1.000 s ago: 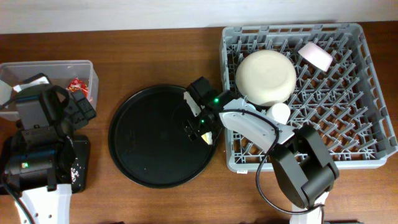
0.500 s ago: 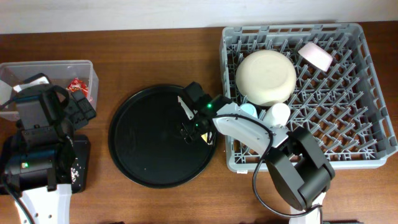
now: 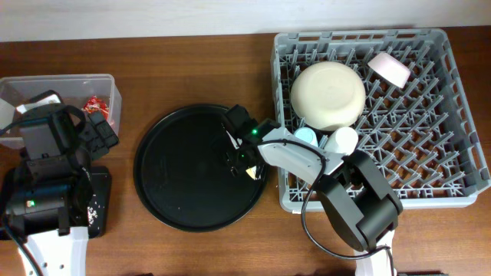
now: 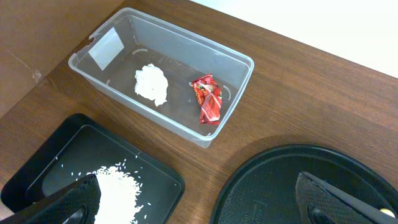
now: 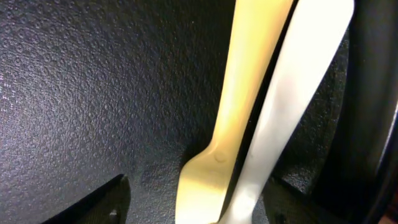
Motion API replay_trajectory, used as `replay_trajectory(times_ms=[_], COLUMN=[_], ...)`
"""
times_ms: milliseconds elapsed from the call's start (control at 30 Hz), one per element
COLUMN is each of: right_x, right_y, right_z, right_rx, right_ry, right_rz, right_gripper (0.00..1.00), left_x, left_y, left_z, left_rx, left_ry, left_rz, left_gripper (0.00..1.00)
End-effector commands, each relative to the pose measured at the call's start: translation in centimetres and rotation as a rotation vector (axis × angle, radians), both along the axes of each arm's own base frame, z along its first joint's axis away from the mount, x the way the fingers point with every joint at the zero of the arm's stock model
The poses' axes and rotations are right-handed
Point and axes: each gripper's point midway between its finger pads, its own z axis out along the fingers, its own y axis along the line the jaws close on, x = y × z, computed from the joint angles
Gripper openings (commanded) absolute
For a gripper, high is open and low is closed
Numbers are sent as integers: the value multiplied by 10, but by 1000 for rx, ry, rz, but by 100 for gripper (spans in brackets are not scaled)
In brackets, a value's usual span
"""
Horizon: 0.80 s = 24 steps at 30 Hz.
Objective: Sort waste into correct bins and load items into the dishwasher rack
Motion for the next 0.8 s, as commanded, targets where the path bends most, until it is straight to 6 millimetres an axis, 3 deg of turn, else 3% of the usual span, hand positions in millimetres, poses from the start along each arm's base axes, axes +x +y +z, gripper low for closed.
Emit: replay_trajectory(times_ms=[0, 133, 267, 433, 767], right_x=[0, -5, 7, 4, -3], right_y=[3, 10, 13, 23, 19], right_z=[5, 13, 29, 31, -2], right_rx=[-4, 23, 16, 29, -40], right_ry=[14, 46, 9, 0, 24], right_rz=[-2, 17, 9, 26, 35], right_gripper=[70, 72, 74, 74, 74], left_x=[-2, -2, -2, -2, -2], left_y=[3, 3, 3, 3, 3], left_z=[3, 3, 3, 3, 3], left_rx=[7, 7, 7, 7, 7], left_ry=[-9, -8, -9, -8, -8], left_rz=[13, 13, 13, 13, 13], left_gripper=[99, 99, 99, 99, 99])
